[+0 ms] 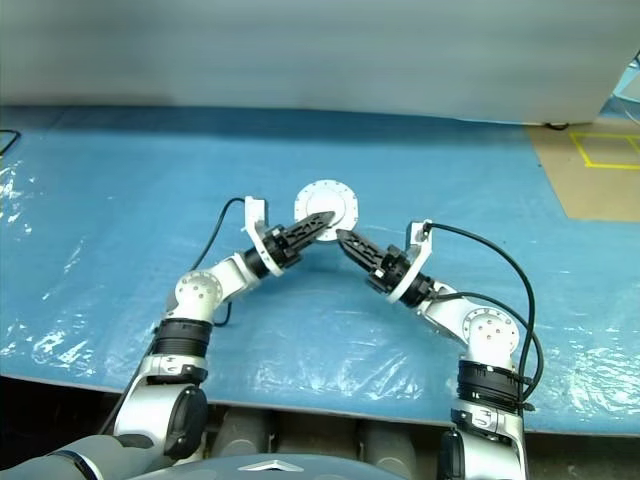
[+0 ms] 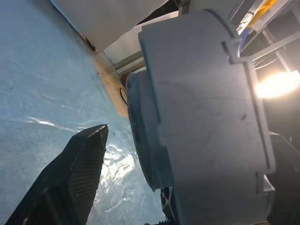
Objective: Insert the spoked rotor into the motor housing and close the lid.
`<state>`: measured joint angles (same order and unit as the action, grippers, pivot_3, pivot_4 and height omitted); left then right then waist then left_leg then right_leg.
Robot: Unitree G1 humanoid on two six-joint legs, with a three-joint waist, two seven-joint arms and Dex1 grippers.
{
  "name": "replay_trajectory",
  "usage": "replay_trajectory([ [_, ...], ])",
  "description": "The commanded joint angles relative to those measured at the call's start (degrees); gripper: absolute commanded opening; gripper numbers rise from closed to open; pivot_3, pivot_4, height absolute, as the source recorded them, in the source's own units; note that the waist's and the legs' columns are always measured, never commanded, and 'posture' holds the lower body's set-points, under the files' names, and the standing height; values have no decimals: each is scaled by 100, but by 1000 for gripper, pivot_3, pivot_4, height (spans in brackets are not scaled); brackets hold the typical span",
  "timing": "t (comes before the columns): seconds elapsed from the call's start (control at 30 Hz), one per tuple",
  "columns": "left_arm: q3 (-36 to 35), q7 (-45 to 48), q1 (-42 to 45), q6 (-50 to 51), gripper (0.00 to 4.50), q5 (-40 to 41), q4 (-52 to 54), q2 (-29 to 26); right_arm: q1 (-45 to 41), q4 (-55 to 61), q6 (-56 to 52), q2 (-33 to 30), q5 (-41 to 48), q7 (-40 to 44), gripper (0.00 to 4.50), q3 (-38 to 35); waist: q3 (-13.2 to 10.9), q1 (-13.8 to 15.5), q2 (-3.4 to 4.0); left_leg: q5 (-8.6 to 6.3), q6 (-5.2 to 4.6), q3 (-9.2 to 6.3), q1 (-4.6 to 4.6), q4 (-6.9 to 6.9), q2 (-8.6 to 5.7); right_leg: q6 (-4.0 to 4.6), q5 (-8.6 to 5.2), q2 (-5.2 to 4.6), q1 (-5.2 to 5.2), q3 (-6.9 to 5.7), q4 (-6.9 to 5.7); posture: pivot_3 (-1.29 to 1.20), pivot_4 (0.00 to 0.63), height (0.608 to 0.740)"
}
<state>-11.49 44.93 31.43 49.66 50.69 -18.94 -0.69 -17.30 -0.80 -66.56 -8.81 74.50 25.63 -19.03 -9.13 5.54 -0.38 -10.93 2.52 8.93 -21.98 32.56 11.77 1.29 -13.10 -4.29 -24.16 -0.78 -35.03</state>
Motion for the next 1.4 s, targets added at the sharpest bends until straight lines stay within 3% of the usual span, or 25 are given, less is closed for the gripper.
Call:
replay_trajectory([
  [0.03, -190, -156, 65, 94, 3327, 170, 24, 8, -163, 521, -34, 77, 601, 355, 1138, 97, 0, 2, 0, 0, 0, 0, -1, 0, -1, 0, 0, -1, 0, 0, 0, 0, 150, 740],
  [0.1, -204, -209, 84, 104, 2632, 223, 21, 28, -150, 516, -15, 77, 591, 356, 1138, 104, 0, 3, 0, 0, 0, -1, -2, 0, -1, 0, 0, -1, 0, 0, 0, 0, 150, 740],
  [0.13, -226, -244, 91, 102, 2542, 255, 13, 44, -142, 513, -5, 76, 585, 359, 1138, 108, 0, 2, 0, 0, 0, -2, 0, 0, 0, 0, 0, -1, 2, -2, 0, 0, 150, 740],
  [0.57, -234, -526, 75, -49, 2542, 274, 98, 277, -203, 615, 195, 47, 505, 447, 1138, 146, 0, 2, 0, 0, 0, -8, -3, 0, 0, 0, 0, -1, 3, -7, 3, 0, 150, 740],
  [0.6, -248, -549, 76, -73, 2542, 266, 95, 294, -232, 632, 234, 52, 514, 410, 1838, 141, 0, 1, 0, 0, 0, -8, -4, 0, -1, 0, 0, -1, 3, -7, 3, 0, 150, 740],
  [0.63, -270, -577, 77, -127, 2542, 253, 86, 318, -268, 628, 306, 43, 428, 393, 2026, 156, 0, -3, 0, 0, 0, -8, -4, 1, 0, 0, 0, -1, 3, -8, 3, 0, 150, 740],
  [0.77, -540, -790, 132, -491, 2542, 337, -29, 485, -378, 427, 626, 59, 205, 303, 3457, 129, 0, -12, 0, 0, 0, -9, -2, 1, 1, 0, 0, 0, 3, -8, 2, 0, 150, 740],
  [0.87, -1061, -1148, 321, -1176, 2542, 442, -303, 639, -495, 228, 788, 170, 598, 95, 3457, -159, -1, -3, 0, 0, 0, -13, -6, 7, 0, 0, 0, -1, 5, -10, 3, 0, 150, 740],
  [1.0, -1482, -1519, 599, -2601, 2542, -7, -871, 541, -527, 221, 828, 100, 541, 108, 3457, -117, -2, -34, 3, -1, 0, -19, -3, 10, 2, -1, 1, 2, 10, -12, 9, 0, 150, 740],
  [1.2, -2035, -2081, 1043, -4501, 2542, -647, -2189, -18, -499, 263, 848, 38, 503, 185, 3457, 44, -2, 0, 2, 0, 0, -41, -19, 9, 3, -4, 2, 2, 16, -39, 18, 0, 150, 740],
  [1.4, -2236, -2193, 1236, -5268, 2542, -957, -3061, -514, -507, 243, 869, -34, 441, 293, 3457, 143, -3, 33, 1, 0, 2, -51, -33, 13, 2, -5, 3, -1, 17, -55, 19, 0, 150, 740],
])
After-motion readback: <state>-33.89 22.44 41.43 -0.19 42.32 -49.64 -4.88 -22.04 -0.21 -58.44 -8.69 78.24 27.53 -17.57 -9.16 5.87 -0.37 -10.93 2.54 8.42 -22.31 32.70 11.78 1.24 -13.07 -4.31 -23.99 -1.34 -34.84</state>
